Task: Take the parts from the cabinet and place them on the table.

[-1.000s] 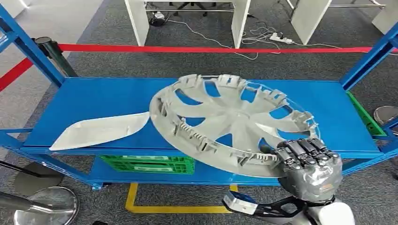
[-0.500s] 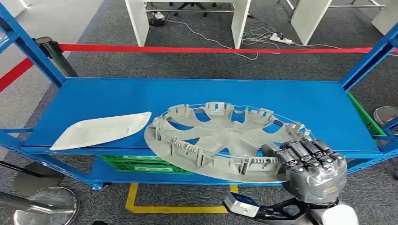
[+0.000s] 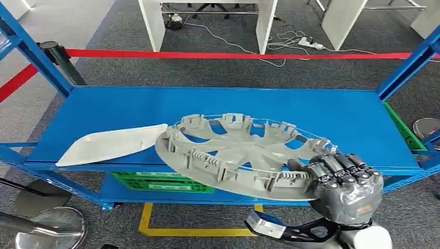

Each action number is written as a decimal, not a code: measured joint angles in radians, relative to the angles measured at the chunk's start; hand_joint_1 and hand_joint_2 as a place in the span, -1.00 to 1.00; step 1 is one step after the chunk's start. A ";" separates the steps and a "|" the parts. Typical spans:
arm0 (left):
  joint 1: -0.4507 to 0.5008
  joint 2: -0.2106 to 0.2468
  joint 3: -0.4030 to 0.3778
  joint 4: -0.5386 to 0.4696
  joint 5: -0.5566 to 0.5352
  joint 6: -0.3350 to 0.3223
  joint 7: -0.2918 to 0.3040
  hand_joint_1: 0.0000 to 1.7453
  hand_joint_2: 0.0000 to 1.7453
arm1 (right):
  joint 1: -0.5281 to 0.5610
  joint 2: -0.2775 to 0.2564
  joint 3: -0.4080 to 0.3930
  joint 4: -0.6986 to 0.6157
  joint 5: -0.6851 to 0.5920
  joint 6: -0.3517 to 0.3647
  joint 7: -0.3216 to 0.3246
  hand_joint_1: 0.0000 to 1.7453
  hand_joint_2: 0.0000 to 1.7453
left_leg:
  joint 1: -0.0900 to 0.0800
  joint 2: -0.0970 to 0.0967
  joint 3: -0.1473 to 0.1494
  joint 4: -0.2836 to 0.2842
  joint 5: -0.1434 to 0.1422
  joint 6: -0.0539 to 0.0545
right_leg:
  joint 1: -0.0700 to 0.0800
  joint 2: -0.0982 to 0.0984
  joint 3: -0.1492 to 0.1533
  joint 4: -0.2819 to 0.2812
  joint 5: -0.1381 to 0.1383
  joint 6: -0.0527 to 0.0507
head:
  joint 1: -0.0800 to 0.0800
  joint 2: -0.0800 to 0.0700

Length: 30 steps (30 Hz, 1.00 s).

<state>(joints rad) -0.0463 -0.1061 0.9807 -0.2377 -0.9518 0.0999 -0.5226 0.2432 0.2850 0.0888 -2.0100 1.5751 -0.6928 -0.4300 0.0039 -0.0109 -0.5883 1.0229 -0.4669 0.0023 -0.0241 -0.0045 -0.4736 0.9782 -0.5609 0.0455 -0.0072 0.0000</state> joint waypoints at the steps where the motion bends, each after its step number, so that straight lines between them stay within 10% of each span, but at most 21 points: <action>1: 0.000 0.000 0.004 0.000 0.000 0.004 0.000 -1.00 1.00 | 0.000 -0.001 0.014 0.005 0.000 0.000 0.028 1.00 1.00 | -0.001 0.000 0.000 0.000 0.000 0.001 | -0.001 0.000 0.000 0.000 0.000 0.001 | 0.000 0.000; 12: -0.002 0.006 0.020 0.000 -0.014 0.023 -0.001 -1.00 1.00 | -0.020 -0.115 0.236 0.058 0.000 0.000 0.324 1.00 1.00 | -0.003 0.002 0.017 -0.023 0.001 0.031 | -0.010 0.000 -0.001 0.012 -0.024 0.019 | 0.001 0.000; 16: -0.006 0.007 0.022 0.000 -0.014 0.023 -0.001 -1.00 1.00 | -0.028 -0.147 0.271 0.069 0.000 0.000 0.332 1.00 1.00 | -0.009 0.002 0.018 -0.023 -0.003 0.041 | -0.005 0.002 -0.171 0.318 -0.148 0.012 | 0.003 0.000; 18: -0.005 0.006 0.024 0.000 -0.014 0.023 -0.001 -1.00 1.00 | -0.029 -0.158 0.277 0.076 0.000 0.000 0.334 1.00 1.00 | -0.011 -0.001 0.024 -0.022 -0.008 0.040 | -0.004 0.002 -0.181 0.298 -0.087 0.005 | 0.003 0.000; 20: -0.006 0.006 0.027 0.000 -0.014 0.023 -0.001 -1.00 1.00 | -0.029 -0.166 0.286 0.079 0.000 0.000 0.334 1.00 1.00 | -0.013 -0.006 0.039 -0.022 -0.017 0.033 | -0.001 0.002 -0.108 0.113 0.035 -0.007 | 0.003 0.000; 22: -0.006 0.005 0.029 0.000 -0.014 0.023 -0.001 -1.00 1.00 | -0.033 -0.171 0.290 0.082 0.000 0.000 0.334 1.00 1.00 | -0.017 -0.007 0.040 -0.021 -0.024 0.024 | 0.006 0.002 -0.056 0.041 0.044 -0.015 | 0.000 0.000; 26: -0.006 0.008 0.034 0.000 -0.019 0.023 -0.001 -1.00 1.00 | -0.034 -0.177 0.303 0.084 0.000 0.000 0.354 1.00 1.00 | -0.015 -0.006 0.041 -0.017 -0.020 0.005 | 0.003 0.003 -0.062 0.021 0.054 -0.025 | 0.001 0.000; 30: -0.007 0.006 0.036 0.000 -0.031 0.023 -0.009 -1.00 1.00 | -0.038 -0.185 0.311 0.084 0.000 0.000 0.345 1.00 1.00 | -0.001 0.000 -0.043 0.199 -0.163 -0.021 | -0.001 -0.004 -0.067 0.019 0.062 -0.037 | -0.004 0.000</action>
<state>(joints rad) -0.0532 -0.0999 1.0166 -0.2373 -0.9827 0.1228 -0.5314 0.2051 0.0999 0.3998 -1.9265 1.5751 -0.6928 -0.0847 0.0031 -0.0108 -0.6314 1.2222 -0.6303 -0.0189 -0.0252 -0.0080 -0.5408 0.9970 -0.4990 0.0080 -0.0114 0.0000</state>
